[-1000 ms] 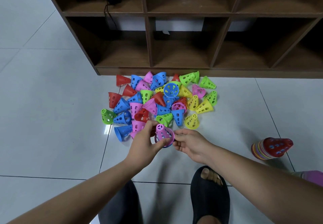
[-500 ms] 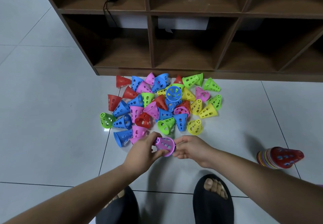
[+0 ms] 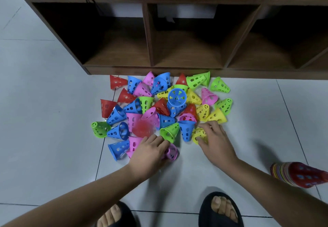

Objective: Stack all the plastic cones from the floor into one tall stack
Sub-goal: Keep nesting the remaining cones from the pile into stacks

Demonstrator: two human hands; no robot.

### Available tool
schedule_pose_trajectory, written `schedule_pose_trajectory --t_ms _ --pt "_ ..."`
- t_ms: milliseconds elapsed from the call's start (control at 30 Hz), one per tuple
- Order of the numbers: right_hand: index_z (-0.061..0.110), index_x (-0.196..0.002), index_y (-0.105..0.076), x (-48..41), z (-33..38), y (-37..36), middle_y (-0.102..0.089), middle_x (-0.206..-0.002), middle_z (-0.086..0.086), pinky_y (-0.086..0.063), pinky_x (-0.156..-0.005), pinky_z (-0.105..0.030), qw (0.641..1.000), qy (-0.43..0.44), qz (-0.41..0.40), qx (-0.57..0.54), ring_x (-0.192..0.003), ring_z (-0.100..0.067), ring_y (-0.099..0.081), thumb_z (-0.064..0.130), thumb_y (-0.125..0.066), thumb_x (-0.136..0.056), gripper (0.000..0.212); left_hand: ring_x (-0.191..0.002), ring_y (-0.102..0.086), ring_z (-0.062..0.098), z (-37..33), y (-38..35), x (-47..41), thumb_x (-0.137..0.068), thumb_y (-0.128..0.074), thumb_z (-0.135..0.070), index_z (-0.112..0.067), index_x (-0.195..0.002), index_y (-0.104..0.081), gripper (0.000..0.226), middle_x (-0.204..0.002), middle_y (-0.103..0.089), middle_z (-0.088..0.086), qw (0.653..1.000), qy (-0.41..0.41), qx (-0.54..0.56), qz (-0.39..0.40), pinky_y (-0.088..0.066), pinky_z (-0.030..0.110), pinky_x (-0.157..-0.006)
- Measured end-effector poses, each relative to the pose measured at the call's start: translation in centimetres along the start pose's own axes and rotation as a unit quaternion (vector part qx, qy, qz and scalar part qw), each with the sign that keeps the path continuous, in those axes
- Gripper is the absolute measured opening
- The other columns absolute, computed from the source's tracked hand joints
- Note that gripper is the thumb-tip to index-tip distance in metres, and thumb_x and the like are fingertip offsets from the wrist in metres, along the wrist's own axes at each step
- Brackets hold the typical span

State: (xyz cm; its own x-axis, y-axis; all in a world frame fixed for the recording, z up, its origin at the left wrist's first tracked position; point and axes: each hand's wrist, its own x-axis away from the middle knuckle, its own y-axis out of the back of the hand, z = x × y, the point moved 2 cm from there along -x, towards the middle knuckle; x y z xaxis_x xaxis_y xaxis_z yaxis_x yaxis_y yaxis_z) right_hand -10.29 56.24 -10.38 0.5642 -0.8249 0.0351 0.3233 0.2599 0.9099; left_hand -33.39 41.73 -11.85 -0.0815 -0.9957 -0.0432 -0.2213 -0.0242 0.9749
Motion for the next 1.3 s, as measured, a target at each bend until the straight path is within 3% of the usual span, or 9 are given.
schedule_pose_trajectory --t_ms 167,300,433,567,767,900,1033,1167,1300 --pt "0.023 -0.126 -0.060 0.0 -1.5 -1.0 -0.060 -0.121 0.002 -0.055 -0.088 -0.045 0.999 0.003 0.009 -0.048 -0.108 -0.028 -0.061 0.031 -0.072 -0.097 0.032 -0.098 -0.053 0.021 1.2 0.9 0.7 -0.091 -0.073 -0.064 -0.026 -0.123 -0.063 0.050 -0.112 -0.061 -0.006 0.999 0.005 0.038 -0.010 -0.043 0.036 -0.078" --pt "0.023 -0.130 -0.062 1.2 -0.7 -0.1 -0.066 -0.118 0.003 -0.056 -0.085 -0.041 0.995 -0.010 -0.011 -0.098 -0.106 -0.024 -0.063 0.036 -0.072 -0.098 0.037 -0.107 -0.054 0.022 3.3 3.0 2.9 -0.091 -0.071 -0.069 -0.024 -0.124 -0.067 0.056 -0.120 -0.060 -0.007 0.994 0.078 0.068 -0.046 -0.045 0.038 -0.083" --pt "0.035 -0.135 -0.058 2.5 2.0 1.4 -0.060 -0.108 0.015 -0.052 -0.083 -0.035 0.988 -0.023 -0.025 -0.153 -0.097 -0.013 -0.058 0.041 -0.071 -0.097 0.041 -0.097 -0.054 0.025 4.7 3.3 5.6 -0.085 -0.080 -0.060 -0.022 -0.124 -0.065 0.057 -0.117 -0.058 -0.003 0.991 0.111 0.065 -0.043 -0.046 0.039 -0.078" --pt "0.031 -0.134 -0.060 3.4 5.8 1.9 -0.057 -0.109 0.015 -0.049 -0.089 -0.029 0.983 0.019 -0.003 -0.182 -0.104 -0.008 -0.059 0.046 -0.068 -0.098 0.040 -0.089 -0.055 0.025 4.6 2.8 7.5 -0.079 -0.085 -0.051 -0.018 -0.122 -0.064 0.058 -0.108 -0.056 -0.001 0.987 0.138 0.078 -0.038 -0.048 0.037 -0.072" --pt "0.027 -0.126 -0.063 2.9 8.8 0.6 -0.060 -0.114 0.014 -0.052 -0.094 -0.039 0.983 0.125 0.029 -0.134 -0.111 -0.016 -0.058 0.046 -0.067 -0.101 0.031 -0.085 -0.056 0.025 4.7 1.2 8.6 -0.089 -0.073 -0.064 -0.020 -0.122 -0.062 0.056 -0.104 -0.052 0.000 0.979 0.184 0.093 0.001 -0.053 0.039 -0.070" --pt "0.026 -0.124 -0.065 2.4 8.8 -0.2 -0.061 -0.113 0.014 -0.051 -0.093 -0.038 0.980 0.160 0.048 -0.110 -0.109 -0.016 -0.056 0.045 -0.066 -0.102 0.029 -0.096 -0.061 0.026 4.2 0.9 8.7 -0.082 -0.081 -0.052 -0.025 -0.128 -0.061 0.057 -0.115 -0.054 -0.003 0.973 0.190 0.121 0.043 -0.055 0.037 -0.074" --pt "0.022 -0.124 -0.067 1.2 7.0 0.1 -0.061 -0.116 0.008 -0.049 -0.095 -0.040 0.985 0.147 0.018 -0.082 -0.112 -0.020 -0.056 0.034 -0.061 -0.105 0.023 -0.094 -0.063 0.024 3.9 1.2 8.9 -0.085 -0.082 -0.043 -0.028 -0.133 -0.056 0.057 -0.111 -0.057 -0.007 0.970 0.178 0.162 0.033 -0.055 0.036 -0.073" --pt "0.023 -0.134 -0.064 0.5 3.8 -0.3 -0.057 -0.134 0.004 -0.046 -0.100 -0.040 0.988 0.139 0.038 0.051 -0.125 -0.023 -0.054 0.026 -0.064 -0.093 0.041 -0.105 -0.065 0.022 3.4 1.0 9.7 -0.086 -0.081 -0.041 -0.034 -0.154 -0.042 0.079 -0.132 -0.055 -0.012 0.968 0.155 0.184 0.071 -0.059 0.035 -0.075" --pt "0.024 -0.139 -0.060 1.6 2.1 -1.5 -0.054 -0.141 0.002 -0.047 -0.105 -0.040 0.980 0.124 0.101 0.120 -0.130 -0.024 -0.053 0.030 -0.073 -0.084 0.057 -0.105 -0.065 0.020 3.2 0.3 10.6 -0.085 -0.082 -0.034 -0.032 -0.149 -0.045 0.074 -0.135 -0.049 -0.009 0.969 0.132 0.183 0.105 -0.058 0.034 -0.076"
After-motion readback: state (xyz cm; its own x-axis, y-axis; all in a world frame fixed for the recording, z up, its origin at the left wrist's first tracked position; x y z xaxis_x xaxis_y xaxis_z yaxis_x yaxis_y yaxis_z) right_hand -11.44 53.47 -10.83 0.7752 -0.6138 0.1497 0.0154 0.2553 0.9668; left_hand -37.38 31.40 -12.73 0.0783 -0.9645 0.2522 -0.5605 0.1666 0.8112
